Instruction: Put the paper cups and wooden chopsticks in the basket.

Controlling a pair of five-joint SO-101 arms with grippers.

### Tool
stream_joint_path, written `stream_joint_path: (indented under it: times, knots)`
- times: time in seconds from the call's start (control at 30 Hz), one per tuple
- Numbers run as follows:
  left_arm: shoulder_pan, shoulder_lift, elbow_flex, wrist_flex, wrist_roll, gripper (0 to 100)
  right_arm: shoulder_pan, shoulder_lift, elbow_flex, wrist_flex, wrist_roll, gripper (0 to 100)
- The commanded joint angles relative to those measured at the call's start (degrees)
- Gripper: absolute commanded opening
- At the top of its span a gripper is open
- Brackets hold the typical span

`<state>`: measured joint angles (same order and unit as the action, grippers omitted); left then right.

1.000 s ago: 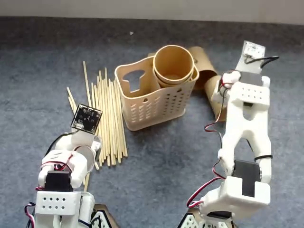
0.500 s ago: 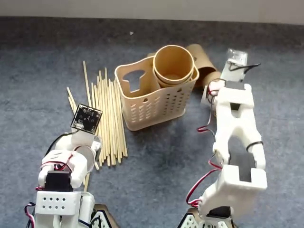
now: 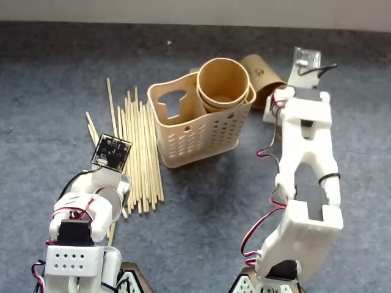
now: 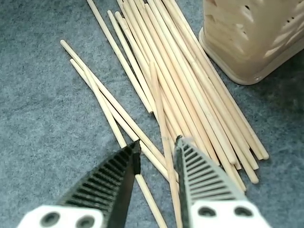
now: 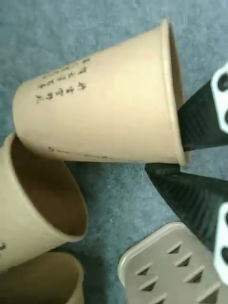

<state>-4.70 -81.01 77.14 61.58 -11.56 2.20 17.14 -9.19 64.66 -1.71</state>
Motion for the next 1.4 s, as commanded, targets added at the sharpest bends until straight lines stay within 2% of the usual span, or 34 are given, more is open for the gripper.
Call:
stream_joint_path:
  times: [0.0,0.1,0.23,0.3,0.37,0.53,0.63,0.73,0.83,1.1,1.37]
  knots:
    - [0.2,-0.3,-0.2,-0.8,0.3,15,1.0,-1.0,-16.5,13.9,6.6,0.5]
    - [1.5,-0.4,0.6,-1.1,0.3,15,1.4,-1.0,-32.9,24.7,9.2,0.6]
    - [1.6,-0.4,0.8,-1.1,0.3,15,1.0,-0.9,-61.7,36.5,13.3,0.6]
    - [1.6,-0.4,0.8,-1.1,0.3,15,0.1,-1.4,-73.2,36.5,16.3,0.5]
    - [1.6,-0.4,0.8,-1.1,0.3,15,-0.4,-3.3,-76.4,36.4,18.5,0.5]
    - [1.6,-0.4,0.8,-1.1,0.3,15,-9.4,-10.2,-69.6,36.4,22.0,0.5]
    - [1.6,-0.4,0.9,-1.1,0.3,15,-16.0,-15.3,-59.9,36.4,23.6,0.5]
    - [1.6,-0.4,0.9,-1.1,0.3,15,-19.8,-21.0,-47.6,36.4,24.9,0.5]
    - [1.6,-0.4,0.9,-1.1,0.3,15,-20.8,-25.1,-40.2,36.2,25.5,0.5]
    - [1.6,-0.4,0.9,-1.1,0.2,15,-20.9,-29.0,-33.6,36.4,25.6,0.5]
    - [1.6,-0.4,1.0,-1.1,0.2,15,-20.9,-28.7,-15.4,36.4,27.4,0.5]
